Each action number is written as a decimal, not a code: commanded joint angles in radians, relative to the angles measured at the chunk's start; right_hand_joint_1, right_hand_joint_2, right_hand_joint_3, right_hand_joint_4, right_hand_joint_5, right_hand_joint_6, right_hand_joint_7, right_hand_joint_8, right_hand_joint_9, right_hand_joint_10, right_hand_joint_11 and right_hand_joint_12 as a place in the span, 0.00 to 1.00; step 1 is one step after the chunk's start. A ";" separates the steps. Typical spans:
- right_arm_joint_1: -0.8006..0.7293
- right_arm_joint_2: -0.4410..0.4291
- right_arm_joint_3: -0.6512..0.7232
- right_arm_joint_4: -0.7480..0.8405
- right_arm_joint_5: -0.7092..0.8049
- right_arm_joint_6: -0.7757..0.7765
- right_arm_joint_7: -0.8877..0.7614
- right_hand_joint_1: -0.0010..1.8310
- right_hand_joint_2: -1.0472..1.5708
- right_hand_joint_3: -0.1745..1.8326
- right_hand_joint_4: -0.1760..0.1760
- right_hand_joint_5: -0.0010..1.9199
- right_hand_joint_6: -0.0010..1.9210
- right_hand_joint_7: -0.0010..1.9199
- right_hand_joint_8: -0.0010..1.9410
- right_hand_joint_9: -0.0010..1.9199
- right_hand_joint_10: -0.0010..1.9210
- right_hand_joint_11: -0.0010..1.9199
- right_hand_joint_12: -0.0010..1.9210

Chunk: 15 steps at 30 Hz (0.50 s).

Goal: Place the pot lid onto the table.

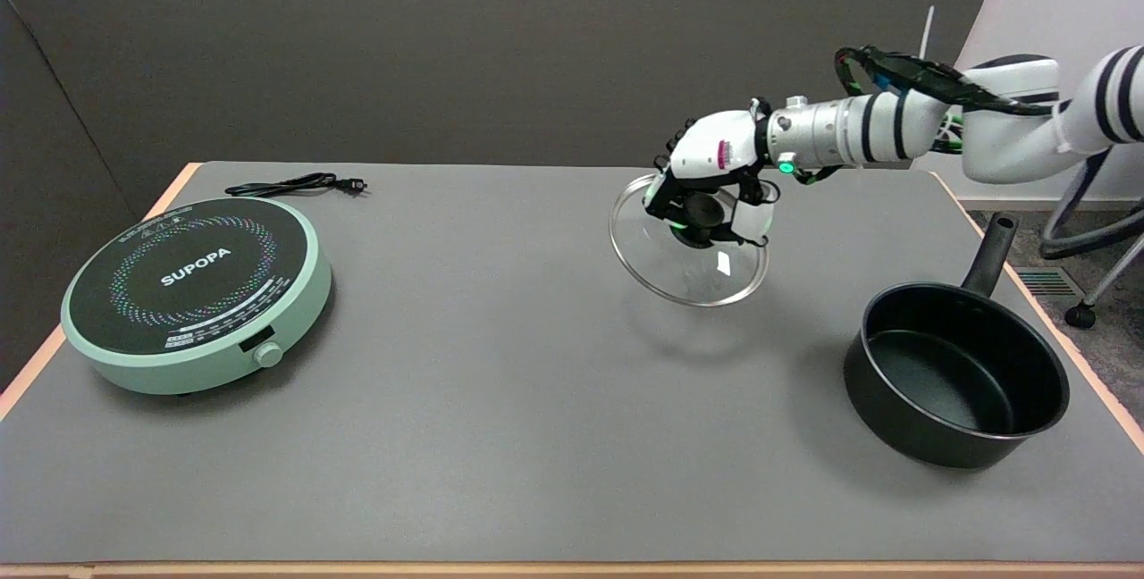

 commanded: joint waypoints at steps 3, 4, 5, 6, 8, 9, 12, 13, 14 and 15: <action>-0.106 0.154 -0.002 0.088 0.000 -0.055 0.007 0.76 0.61 0.72 1.00 0.39 0.91 0.51 0.81 0.47 0.97 0.38 0.67; -0.110 0.159 -0.008 0.092 0.000 -0.055 0.008 0.76 0.61 0.72 1.00 0.39 0.91 0.51 0.82 0.47 0.97 0.38 0.67; -0.116 0.163 -0.008 0.096 0.000 -0.059 0.007 0.76 0.61 0.72 1.00 0.38 0.91 0.51 0.82 0.47 0.97 0.38 0.67; -0.122 0.166 -0.005 0.098 0.000 -0.069 0.007 0.76 0.61 0.72 1.00 0.38 0.91 0.51 0.82 0.47 0.97 0.38 0.67; -0.128 0.173 0.003 0.098 0.000 -0.088 0.002 0.76 0.61 0.72 1.00 0.38 0.92 0.51 0.82 0.47 0.97 0.38 0.67; -0.129 0.179 0.005 0.098 0.000 -0.098 0.000 0.76 0.61 0.72 1.00 0.38 0.92 0.51 0.82 0.47 0.97 0.38 0.67; -0.134 0.193 0.005 0.102 0.000 -0.113 0.000 0.76 0.61 0.72 1.00 0.38 0.92 0.51 0.82 0.47 0.97 0.37 0.68; -0.135 0.198 0.003 0.104 0.000 -0.113 0.000 0.76 0.61 0.72 1.00 0.38 0.92 0.51 0.82 0.47 0.97 0.37 0.68; -0.136 0.203 0.002 0.105 0.000 -0.113 0.000 0.76 0.61 0.72 1.00 0.38 0.92 0.51 0.82 0.47 0.97 0.38 0.68; -0.136 0.206 0.001 0.106 0.000 -0.113 0.000 0.76 0.61 0.72 1.00 0.38 0.92 0.51 0.82 0.47 0.97 0.38 0.67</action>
